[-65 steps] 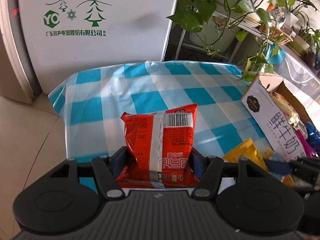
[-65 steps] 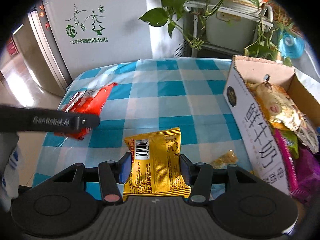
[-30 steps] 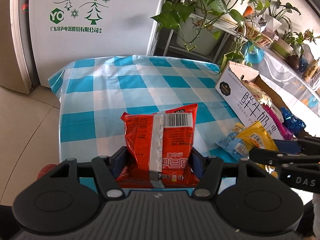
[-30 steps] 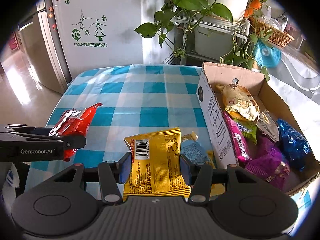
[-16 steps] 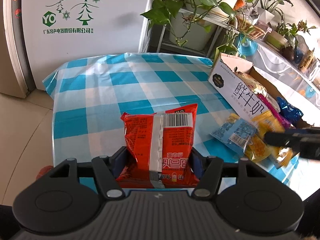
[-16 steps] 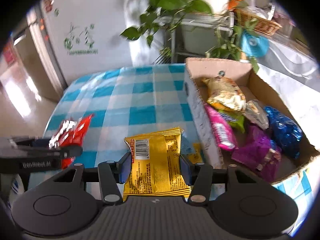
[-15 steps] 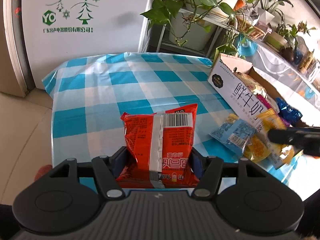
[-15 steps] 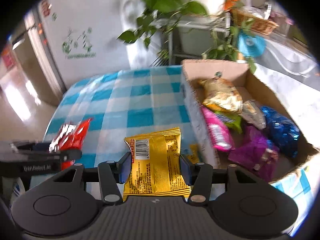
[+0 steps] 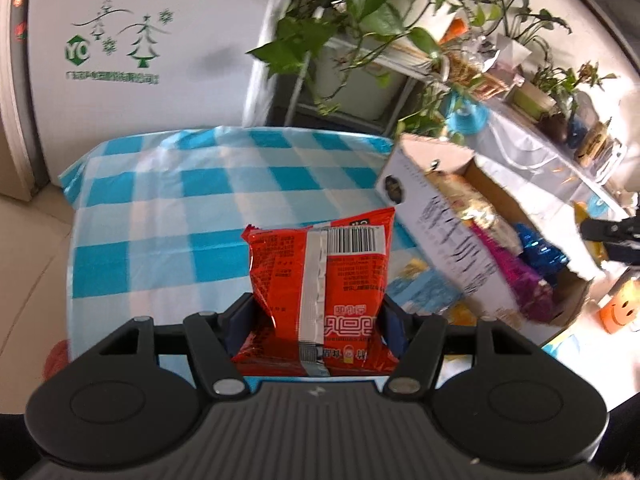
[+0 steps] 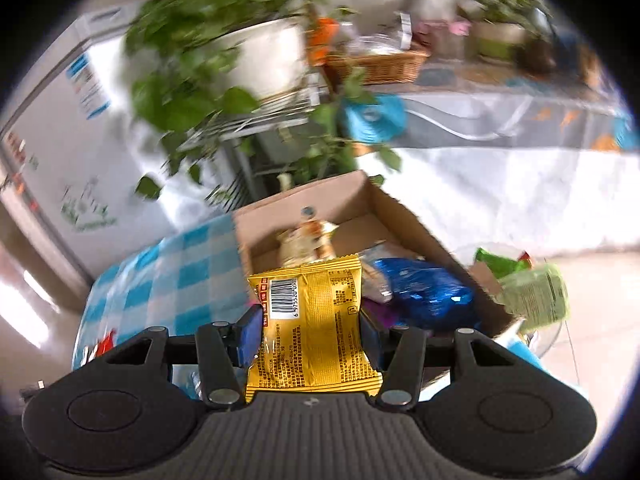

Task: Organize snacks
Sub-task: 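Carry both bags over the cardboard box and open both grippers to drop them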

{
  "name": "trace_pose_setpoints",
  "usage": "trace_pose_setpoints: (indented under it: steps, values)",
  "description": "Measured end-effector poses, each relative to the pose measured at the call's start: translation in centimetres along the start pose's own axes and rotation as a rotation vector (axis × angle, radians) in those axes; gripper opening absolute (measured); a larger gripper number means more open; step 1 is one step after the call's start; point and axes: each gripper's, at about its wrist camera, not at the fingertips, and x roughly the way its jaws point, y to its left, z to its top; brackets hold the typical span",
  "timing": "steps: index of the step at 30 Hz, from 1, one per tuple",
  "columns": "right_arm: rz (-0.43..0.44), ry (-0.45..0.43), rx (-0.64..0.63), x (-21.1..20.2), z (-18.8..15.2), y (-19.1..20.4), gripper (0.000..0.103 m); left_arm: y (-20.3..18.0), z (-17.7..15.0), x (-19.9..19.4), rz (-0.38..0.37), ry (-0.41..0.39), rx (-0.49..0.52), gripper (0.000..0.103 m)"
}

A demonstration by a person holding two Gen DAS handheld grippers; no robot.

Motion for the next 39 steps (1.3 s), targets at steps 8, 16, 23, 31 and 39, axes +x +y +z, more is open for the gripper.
trace_pose_setpoints:
  steps: [8,16,23,31,39]
  values:
    - [0.004,0.021,0.233,0.9,1.1,-4.3,0.058,-5.6,2.3,1.6,-0.095,-0.016,0.011,0.064]
    - [-0.011,0.019,0.351,1.6,1.6,-5.7,0.058,-12.1,4.3,4.2,-0.173,-0.023,0.046,0.064]
    - [-0.039,0.003,0.392,2.0,1.8,-6.1,0.063,-16.1,5.6,6.8,-0.213,-0.009,0.073,0.066]
    - [-0.048,-0.027,0.382,1.6,2.1,-5.9,0.073,-17.1,6.7,6.1,-0.2,-0.068,0.124,0.074]
    - [-0.025,-0.015,0.342,1.8,2.1,-5.3,0.075,-12.9,6.6,5.2,-0.118,-0.078,0.096,0.074]
